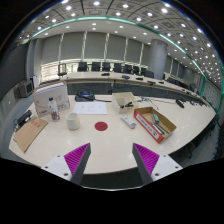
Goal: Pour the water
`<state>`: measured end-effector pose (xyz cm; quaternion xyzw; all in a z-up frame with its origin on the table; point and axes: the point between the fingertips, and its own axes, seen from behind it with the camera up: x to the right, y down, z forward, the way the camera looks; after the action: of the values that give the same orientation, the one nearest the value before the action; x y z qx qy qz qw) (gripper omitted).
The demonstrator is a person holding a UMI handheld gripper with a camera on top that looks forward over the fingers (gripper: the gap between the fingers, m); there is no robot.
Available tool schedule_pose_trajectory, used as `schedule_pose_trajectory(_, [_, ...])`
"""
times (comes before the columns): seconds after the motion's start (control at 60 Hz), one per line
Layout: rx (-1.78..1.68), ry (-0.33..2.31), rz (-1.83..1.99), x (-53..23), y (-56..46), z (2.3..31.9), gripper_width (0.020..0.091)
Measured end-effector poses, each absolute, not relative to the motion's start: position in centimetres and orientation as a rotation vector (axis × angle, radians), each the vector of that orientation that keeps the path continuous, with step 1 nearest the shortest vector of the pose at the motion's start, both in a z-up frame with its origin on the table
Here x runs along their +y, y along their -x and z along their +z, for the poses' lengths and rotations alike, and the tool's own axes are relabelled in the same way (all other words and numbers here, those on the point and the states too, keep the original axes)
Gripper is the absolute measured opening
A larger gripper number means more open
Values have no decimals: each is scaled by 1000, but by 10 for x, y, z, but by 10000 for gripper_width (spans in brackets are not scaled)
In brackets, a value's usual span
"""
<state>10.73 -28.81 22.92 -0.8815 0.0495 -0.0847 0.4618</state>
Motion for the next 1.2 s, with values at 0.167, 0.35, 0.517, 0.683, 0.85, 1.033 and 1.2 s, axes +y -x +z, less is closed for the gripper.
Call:
schedule_pose_trajectory(0.167, [66, 2193, -163, -266, -52, 216, 861])
schedule_pose_trajectory(0.35, [-30, 2182, -85, -225, 48, 199, 869])
schedule_pose_trajectory(0.517, [-78, 2118, 26, -158, 159, 171, 861])
schedule_pose_trajectory(0.683, [-68, 2055, 14, -67, 229, 133, 860])
schedule_pose_trajectory(0.85, [-26, 1990, -16, 30, 255, 104, 862])
schedule_pose_trajectory(1.033, [68, 1967, -45, 108, 247, 69, 854])
schedule_pose_trajectory(1.2, [38, 1934, -60, 141, 248, 55, 668])
